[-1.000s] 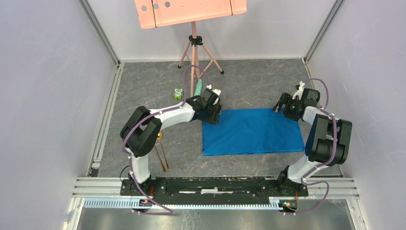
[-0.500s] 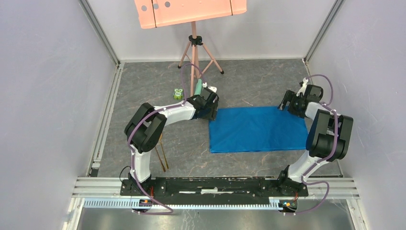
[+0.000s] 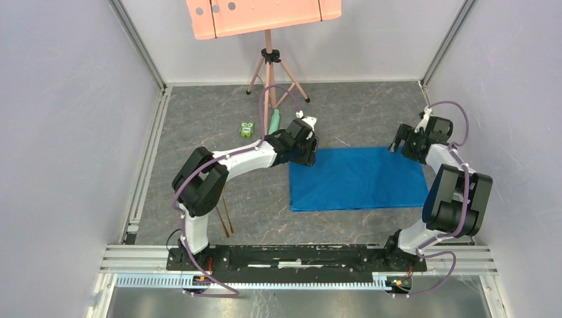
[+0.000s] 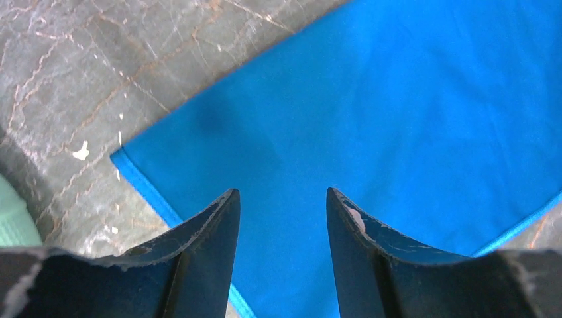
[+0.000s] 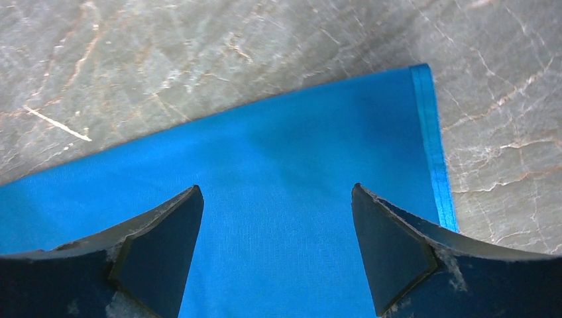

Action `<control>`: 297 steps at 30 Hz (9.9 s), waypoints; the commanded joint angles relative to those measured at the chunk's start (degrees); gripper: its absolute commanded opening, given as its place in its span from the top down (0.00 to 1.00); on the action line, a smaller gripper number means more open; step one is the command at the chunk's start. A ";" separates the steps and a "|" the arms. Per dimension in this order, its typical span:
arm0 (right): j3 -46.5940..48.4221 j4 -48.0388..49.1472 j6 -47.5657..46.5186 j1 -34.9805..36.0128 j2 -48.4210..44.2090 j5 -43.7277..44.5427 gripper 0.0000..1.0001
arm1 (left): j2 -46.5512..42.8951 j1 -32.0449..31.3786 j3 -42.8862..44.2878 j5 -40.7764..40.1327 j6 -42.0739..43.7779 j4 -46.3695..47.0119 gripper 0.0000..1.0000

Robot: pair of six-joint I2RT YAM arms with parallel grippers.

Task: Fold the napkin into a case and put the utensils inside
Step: Smooth out the rectangle-folded napkin at the center of the board, then pick up the rectangle-folded napkin from the center of the board, then fold the rectangle-folded napkin at the center of the board.

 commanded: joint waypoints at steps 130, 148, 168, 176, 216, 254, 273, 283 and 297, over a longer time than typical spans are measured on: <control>1.37 -14.60 -10.89 -3.63 12.88 19.65 0.62 | -0.88 4.40 -8.57 17.22 -1.42 -8.80 0.34; 3.41 -12.27 -12.28 -3.49 4.88 27.97 0.99 | 0.04 1.32 -7.88 19.69 -3.89 -7.08 0.34; 8.19 -22.63 -8.52 16.47 -6.42 33.96 0.99 | -25.35 3.94 -6.71 18.32 2.11 -10.72 0.29; 14.35 -28.37 -1.19 37.57 -2.16 29.86 1.00 | -33.40 6.18 -6.55 10.68 8.17 -12.02 0.28; 28.82 -25.76 10.77 59.13 17.58 17.67 0.99 | -42.66 8.49 -14.98 0.65 11.14 -8.11 0.25; 29.16 -27.13 11.94 60.29 13.56 17.92 1.00 | -43.35 9.11 -15.51 1.79 10.88 -7.59 0.25; 29.38 -25.26 11.35 61.12 17.74 15.14 0.99 | -43.30 9.11 -15.51 1.97 11.10 -7.54 0.25; 29.34 -23.28 10.67 61.41 20.22 11.18 0.98 | -43.33 9.16 -15.68 1.72 11.23 -7.57 0.25; 2.91 1.25 10.36 51.59 -2.70 -9.82 0.34 | -42.63 9.19 -16.62 2.14 10.44 -6.15 0.25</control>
